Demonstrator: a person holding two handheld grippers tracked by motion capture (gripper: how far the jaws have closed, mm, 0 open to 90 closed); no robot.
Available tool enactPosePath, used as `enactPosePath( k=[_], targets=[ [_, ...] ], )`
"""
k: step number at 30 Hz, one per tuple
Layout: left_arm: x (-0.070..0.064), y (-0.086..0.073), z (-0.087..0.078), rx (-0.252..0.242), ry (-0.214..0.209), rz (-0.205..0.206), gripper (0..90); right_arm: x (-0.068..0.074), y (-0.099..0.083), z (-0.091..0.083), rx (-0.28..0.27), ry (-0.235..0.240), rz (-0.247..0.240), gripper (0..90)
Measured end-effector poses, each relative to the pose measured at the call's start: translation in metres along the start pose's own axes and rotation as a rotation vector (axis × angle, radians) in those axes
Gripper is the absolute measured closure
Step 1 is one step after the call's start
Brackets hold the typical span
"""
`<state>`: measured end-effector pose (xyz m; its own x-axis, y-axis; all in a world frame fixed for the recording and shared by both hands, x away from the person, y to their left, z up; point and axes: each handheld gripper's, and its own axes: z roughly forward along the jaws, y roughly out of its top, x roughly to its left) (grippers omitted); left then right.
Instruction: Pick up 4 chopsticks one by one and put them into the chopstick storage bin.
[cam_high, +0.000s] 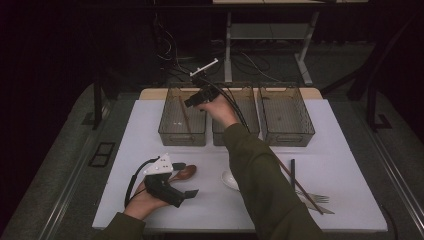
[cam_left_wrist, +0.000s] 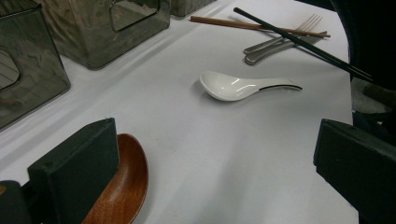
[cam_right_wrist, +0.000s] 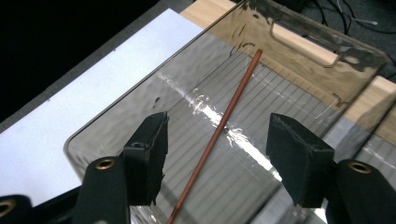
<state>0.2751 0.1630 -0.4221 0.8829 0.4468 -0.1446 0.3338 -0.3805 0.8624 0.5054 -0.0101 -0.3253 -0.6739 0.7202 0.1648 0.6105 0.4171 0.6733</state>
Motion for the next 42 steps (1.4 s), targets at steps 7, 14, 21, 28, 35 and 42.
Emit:
enactPosePath(
  k=[7, 14, 21, 28, 35, 42],
  targets=[
    [0.000, 0.000, 0.000, 0.000, 0.005, 0.000, 0.0, -0.005, -0.014, -0.037, -0.040, 0.011, -0.021, 35.1],
    [0.000, 0.000, 0.001, 0.001, 0.007, 0.003, 0.0, -0.017, -0.036, -0.077, -0.055, 0.000, -0.042, 33.2],
    [0.000, 0.000, 0.000, 0.004, 0.010, 0.001, 0.0, -0.030, -0.056, -0.110, -0.081, 0.000, -0.033, 32.6],
    [0.000, 0.000, 0.000, 0.006, 0.010, -0.006, 0.0, -0.038, -0.083, -0.134, -0.077, -0.015, -0.027, 32.7],
    [0.000, 0.000, 0.001, 0.011, 0.012, -0.005, 0.0, -0.050, -0.121, -0.150, -0.058, -0.051, -0.016, 33.0],
    [0.001, 0.000, 0.001, 0.013, 0.014, -0.005, 0.0, -0.061, -0.160, -0.162, -0.038, -0.072, 0.017, 34.7]
  ],
)
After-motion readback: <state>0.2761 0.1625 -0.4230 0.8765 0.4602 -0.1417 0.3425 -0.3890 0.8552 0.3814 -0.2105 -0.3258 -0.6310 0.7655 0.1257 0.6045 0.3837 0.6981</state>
